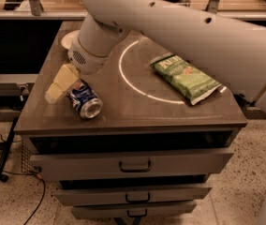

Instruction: Place pepsi can into paper bowl

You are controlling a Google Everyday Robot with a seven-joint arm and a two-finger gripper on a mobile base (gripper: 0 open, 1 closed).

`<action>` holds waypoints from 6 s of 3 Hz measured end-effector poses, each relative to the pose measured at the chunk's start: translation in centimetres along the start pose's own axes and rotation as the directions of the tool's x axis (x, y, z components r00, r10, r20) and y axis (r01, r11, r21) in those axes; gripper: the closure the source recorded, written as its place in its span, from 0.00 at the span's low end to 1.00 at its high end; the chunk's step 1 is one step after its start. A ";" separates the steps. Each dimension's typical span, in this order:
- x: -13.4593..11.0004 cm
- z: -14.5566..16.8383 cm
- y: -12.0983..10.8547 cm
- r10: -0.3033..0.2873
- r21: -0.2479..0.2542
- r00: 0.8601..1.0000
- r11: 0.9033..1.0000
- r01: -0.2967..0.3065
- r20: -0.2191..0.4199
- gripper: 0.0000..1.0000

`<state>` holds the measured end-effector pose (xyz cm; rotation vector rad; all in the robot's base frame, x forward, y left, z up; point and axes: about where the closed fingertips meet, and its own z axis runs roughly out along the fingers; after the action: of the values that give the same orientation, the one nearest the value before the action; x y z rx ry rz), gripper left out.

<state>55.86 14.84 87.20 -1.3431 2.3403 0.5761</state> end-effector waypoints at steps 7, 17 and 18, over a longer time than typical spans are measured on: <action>-0.9 -5.1 -6.0 -0.084 0.366 0.993 0.924 0.109 -0.084 1.00; -19.9 -0.3 -21.9 -0.269 0.185 0.759 0.963 0.196 0.593 0.51; -18.9 0.5 -22.4 -0.251 0.170 0.770 0.968 0.185 0.586 0.29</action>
Offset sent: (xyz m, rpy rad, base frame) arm 0.0044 -0.0220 -0.0359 -0.2112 -0.0579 -0.1577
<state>84.44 18.38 92.87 -1.1420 1.6429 0.6794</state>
